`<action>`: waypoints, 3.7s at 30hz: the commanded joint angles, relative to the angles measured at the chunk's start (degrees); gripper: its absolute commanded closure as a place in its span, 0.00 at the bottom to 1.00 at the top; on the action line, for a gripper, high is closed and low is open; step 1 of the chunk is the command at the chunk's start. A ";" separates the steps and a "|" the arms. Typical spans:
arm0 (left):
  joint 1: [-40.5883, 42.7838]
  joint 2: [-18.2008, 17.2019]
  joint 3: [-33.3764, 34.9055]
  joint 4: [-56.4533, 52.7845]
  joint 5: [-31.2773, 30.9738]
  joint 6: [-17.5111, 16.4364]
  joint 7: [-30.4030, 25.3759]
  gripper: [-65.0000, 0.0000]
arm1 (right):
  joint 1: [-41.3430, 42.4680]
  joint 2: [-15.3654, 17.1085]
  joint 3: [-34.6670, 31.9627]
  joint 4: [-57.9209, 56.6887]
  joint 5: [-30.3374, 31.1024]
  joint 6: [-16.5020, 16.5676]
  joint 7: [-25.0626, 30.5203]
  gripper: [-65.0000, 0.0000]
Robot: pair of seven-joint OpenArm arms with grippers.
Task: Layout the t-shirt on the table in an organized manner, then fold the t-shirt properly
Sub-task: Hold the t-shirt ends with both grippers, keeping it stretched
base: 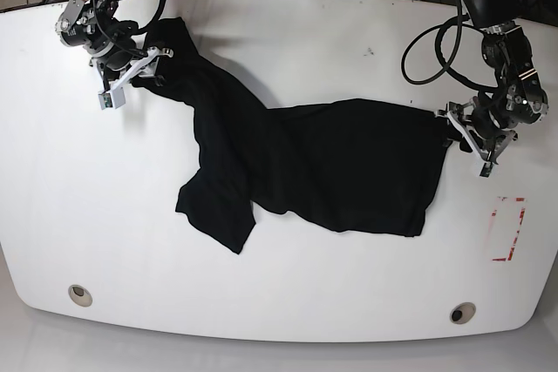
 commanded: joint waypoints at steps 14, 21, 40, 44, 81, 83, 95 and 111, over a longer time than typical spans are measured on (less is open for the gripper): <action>-1.11 -0.82 -0.18 0.92 -0.86 -0.06 -1.00 0.51 | -0.35 0.49 0.77 14.40 -0.06 -0.07 -5.76 0.02; -1.20 -0.82 -0.18 0.92 -0.86 -0.06 -1.00 0.51 | 3.70 0.75 4.63 6.84 -0.06 -0.07 -5.49 0.12; -1.02 -0.82 -0.18 0.92 -0.95 -0.06 -1.00 0.51 | 2.90 0.49 5.51 -1.07 0.47 -0.07 -1.89 0.15; -1.02 -0.82 -0.18 0.92 -0.95 -0.06 -1.00 0.51 | 2.82 -0.83 5.51 -1.07 0.12 -0.07 -1.89 0.15; -1.02 -0.82 -0.18 0.92 -1.04 -0.06 -1.00 0.50 | 2.90 -2.50 1.56 -1.34 -0.06 -0.07 -1.71 0.42; -1.02 -0.82 -0.27 0.92 -1.04 -0.06 -1.00 0.50 | 2.90 -2.50 1.56 -1.34 -0.06 -0.07 -1.71 0.51; -1.02 -0.90 -0.53 0.92 -1.04 -0.06 -1.00 0.50 | 1.41 -2.50 1.56 -1.25 -0.15 -0.07 -1.71 0.99; -1.02 -0.82 -0.62 0.83 -1.12 -0.15 -0.82 0.40 | 1.76 -2.41 1.47 -0.99 -0.15 -0.07 -0.92 1.00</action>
